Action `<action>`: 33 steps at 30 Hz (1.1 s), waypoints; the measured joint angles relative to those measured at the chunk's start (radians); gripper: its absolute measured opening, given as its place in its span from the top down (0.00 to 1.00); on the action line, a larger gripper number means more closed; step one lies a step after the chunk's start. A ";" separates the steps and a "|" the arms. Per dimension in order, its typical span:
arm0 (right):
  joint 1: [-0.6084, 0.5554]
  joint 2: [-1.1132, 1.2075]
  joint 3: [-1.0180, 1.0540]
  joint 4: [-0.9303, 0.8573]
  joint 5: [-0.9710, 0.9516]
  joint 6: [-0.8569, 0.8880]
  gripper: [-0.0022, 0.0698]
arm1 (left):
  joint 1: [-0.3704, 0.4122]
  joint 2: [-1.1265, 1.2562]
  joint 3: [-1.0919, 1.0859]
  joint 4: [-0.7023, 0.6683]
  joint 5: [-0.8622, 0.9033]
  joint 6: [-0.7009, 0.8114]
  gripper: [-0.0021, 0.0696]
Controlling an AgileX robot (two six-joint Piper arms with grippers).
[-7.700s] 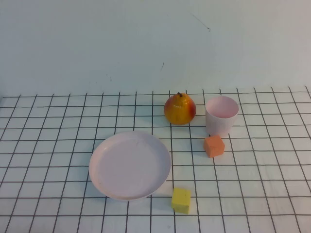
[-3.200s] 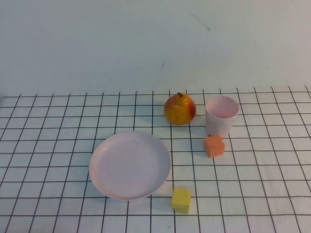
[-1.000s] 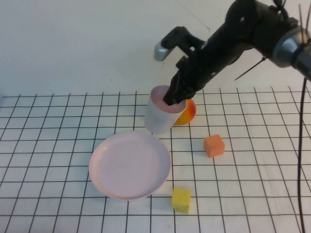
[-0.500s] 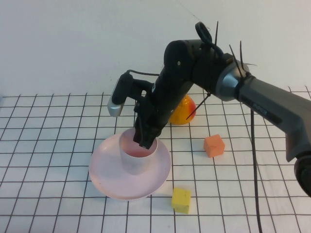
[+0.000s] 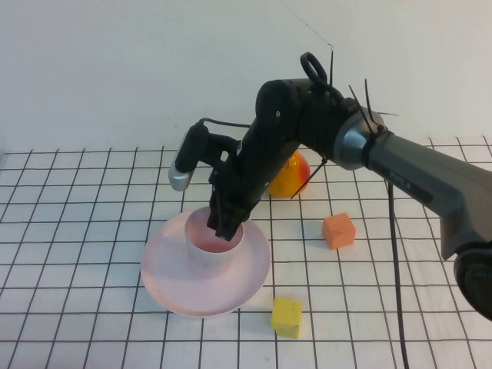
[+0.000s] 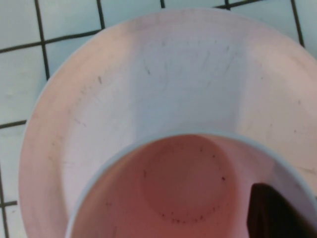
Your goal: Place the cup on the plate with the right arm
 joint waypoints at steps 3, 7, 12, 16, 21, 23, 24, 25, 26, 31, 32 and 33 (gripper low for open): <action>0.000 0.000 0.000 0.000 -0.001 -0.002 0.91 | 0.000 0.000 0.000 0.000 0.000 0.000 0.97; 0.000 0.000 0.000 0.000 -0.002 -0.002 0.82 | 0.000 0.000 0.000 0.000 0.000 0.000 0.97; 0.001 0.000 0.000 0.000 -0.004 0.000 0.69 | 0.000 0.000 0.000 0.000 0.000 0.000 0.97; 0.001 0.000 -0.002 -0.007 -0.002 0.008 0.68 | 0.000 0.000 0.000 0.000 0.000 0.000 0.97; 0.002 -0.047 -0.010 -0.112 0.036 0.011 0.68 | 0.000 0.000 0.000 0.000 0.000 0.000 0.97; 0.002 -0.083 -0.013 -0.157 0.049 0.011 0.68 | 0.000 0.000 0.000 0.000 0.000 0.000 0.97; 0.002 -0.105 -0.015 -0.184 0.054 0.011 0.68 | 0.000 0.000 0.000 0.000 0.000 0.000 0.97; 0.002 -0.124 -0.017 -0.205 0.059 0.011 0.68 | 0.000 0.000 0.000 0.000 0.000 0.000 0.97; 0.002 -0.149 -0.019 -0.232 0.066 0.011 0.68 | 0.000 0.000 0.000 0.000 0.000 0.000 0.97; 0.002 -0.286 -0.019 -0.351 0.117 0.017 0.72 | 0.000 0.000 0.000 0.000 0.000 0.000 0.97; 0.002 -0.317 -0.019 -0.378 0.133 0.019 0.74 | 0.000 0.000 0.000 0.000 0.000 0.000 0.97; 0.002 -0.349 -0.019 -0.407 0.157 0.019 0.75 | 0.000 0.000 0.000 0.000 0.000 0.000 0.97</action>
